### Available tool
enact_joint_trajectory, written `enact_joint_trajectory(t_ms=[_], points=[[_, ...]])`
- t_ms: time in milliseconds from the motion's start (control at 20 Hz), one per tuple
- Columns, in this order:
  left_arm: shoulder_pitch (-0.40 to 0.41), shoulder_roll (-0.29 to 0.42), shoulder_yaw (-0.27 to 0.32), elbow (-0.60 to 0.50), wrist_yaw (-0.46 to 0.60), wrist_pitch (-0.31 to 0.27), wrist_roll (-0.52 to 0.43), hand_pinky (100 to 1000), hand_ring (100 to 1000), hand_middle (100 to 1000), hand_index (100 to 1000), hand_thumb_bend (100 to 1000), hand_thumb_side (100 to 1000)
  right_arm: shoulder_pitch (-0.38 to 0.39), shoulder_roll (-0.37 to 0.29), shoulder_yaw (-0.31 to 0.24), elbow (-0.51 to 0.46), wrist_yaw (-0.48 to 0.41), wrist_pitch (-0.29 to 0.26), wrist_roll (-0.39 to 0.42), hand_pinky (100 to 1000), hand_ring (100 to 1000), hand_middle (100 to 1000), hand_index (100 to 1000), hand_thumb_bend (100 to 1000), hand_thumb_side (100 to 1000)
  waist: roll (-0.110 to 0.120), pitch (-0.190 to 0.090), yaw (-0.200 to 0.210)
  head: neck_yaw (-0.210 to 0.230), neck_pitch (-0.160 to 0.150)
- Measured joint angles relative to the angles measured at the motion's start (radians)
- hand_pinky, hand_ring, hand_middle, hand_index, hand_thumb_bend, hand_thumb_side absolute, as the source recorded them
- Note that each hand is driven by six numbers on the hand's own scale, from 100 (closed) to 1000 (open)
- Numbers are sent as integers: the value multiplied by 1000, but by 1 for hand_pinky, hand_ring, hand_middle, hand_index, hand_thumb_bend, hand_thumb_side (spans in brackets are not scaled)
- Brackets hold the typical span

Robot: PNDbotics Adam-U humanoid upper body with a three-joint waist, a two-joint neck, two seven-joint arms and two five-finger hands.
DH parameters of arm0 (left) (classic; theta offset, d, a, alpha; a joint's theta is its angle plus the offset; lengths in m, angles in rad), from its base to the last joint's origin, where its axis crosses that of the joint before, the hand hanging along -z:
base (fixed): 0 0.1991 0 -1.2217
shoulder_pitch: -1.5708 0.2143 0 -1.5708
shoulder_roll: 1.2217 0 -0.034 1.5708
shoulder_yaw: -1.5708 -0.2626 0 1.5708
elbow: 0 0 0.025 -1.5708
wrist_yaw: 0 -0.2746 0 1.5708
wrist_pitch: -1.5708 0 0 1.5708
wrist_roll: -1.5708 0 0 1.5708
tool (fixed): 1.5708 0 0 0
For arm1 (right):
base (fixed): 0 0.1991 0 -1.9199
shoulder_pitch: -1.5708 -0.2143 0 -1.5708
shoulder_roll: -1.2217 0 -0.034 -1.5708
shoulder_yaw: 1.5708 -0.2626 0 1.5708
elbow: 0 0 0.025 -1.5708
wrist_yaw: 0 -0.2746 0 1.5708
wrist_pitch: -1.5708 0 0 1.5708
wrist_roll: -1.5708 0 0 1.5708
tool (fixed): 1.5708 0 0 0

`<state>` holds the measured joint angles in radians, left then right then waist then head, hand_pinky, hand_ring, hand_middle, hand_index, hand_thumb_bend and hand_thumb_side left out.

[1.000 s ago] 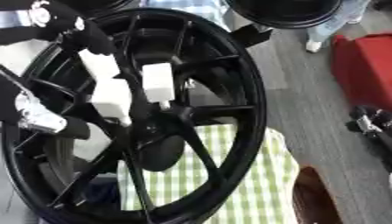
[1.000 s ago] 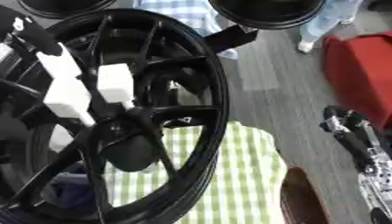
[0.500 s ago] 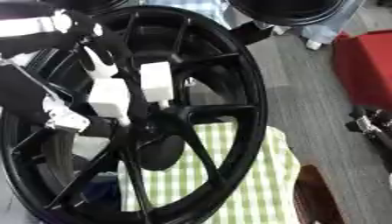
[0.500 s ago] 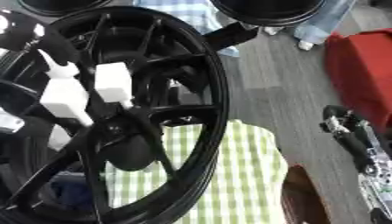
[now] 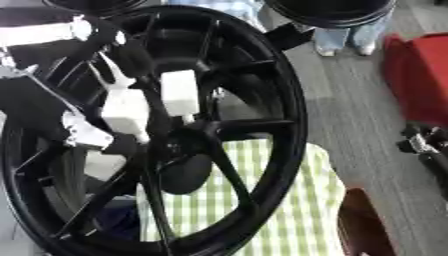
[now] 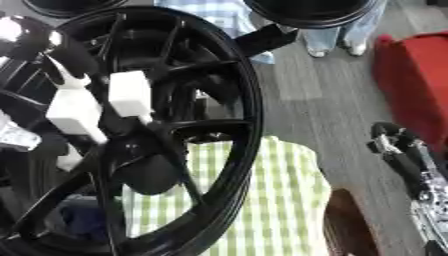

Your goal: Pull the pin out of the wheel hub.

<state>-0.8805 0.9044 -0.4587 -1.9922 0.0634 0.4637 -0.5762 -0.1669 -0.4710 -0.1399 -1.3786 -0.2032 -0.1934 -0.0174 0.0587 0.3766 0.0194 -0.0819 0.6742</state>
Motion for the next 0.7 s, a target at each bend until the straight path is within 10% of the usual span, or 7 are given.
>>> enact_joint_trajectory(t_ms=[700], points=[[18, 0, 0, -1, -81, 18, -50, 705, 764, 699, 794, 622, 226, 0, 0, 0, 0, 0, 0, 0, 683, 616, 647, 747, 245, 508, 0, 2, -4, 4, 0]])
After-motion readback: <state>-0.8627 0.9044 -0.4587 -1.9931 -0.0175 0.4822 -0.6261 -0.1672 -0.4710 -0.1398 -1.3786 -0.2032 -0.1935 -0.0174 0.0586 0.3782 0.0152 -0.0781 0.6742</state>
